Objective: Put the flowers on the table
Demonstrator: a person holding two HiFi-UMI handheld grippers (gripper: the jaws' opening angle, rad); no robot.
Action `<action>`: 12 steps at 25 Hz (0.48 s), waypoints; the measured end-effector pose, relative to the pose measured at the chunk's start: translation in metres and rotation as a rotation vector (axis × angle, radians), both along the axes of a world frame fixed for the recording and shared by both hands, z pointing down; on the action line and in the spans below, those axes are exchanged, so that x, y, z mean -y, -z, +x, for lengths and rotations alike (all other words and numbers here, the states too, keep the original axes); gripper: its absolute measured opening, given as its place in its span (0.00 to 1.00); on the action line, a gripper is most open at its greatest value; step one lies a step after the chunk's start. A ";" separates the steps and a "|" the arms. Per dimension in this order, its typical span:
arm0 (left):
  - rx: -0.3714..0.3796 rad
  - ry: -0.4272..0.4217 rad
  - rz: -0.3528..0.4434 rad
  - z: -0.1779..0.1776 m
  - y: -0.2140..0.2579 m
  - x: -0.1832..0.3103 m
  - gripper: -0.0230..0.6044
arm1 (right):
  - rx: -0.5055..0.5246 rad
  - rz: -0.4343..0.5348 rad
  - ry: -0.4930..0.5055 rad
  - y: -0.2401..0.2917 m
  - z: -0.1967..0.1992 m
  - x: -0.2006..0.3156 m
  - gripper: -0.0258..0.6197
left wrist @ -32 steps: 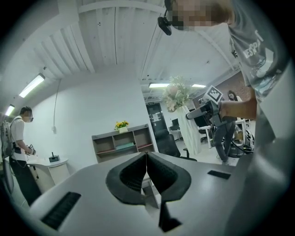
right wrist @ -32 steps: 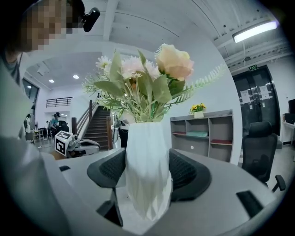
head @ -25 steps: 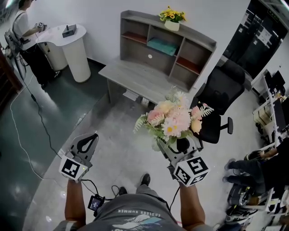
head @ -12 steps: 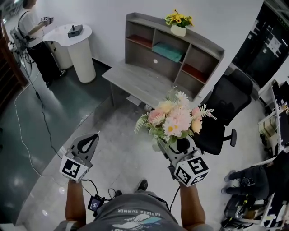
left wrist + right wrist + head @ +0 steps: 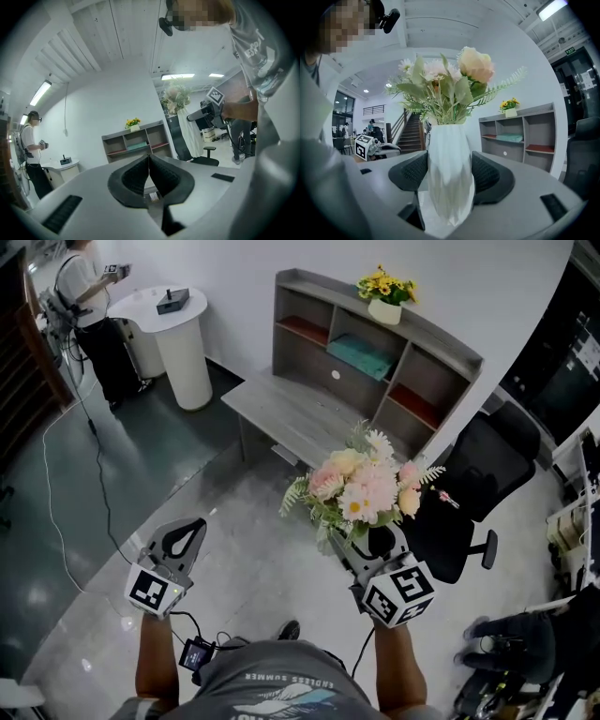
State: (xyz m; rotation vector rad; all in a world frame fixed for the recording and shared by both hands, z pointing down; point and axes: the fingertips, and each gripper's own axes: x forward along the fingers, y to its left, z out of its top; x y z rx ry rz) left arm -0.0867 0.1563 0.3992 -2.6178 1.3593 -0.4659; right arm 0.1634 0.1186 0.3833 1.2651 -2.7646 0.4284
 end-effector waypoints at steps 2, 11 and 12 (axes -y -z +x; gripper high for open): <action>0.004 0.004 -0.001 0.005 -0.002 0.002 0.06 | 0.004 0.001 0.007 -0.002 0.004 0.003 0.52; 0.016 -0.039 -0.036 0.038 -0.012 0.018 0.06 | 0.018 -0.010 -0.019 -0.010 0.033 0.014 0.52; 0.013 -0.051 -0.036 0.042 -0.012 0.024 0.06 | 0.017 -0.016 -0.031 -0.011 0.036 0.015 0.52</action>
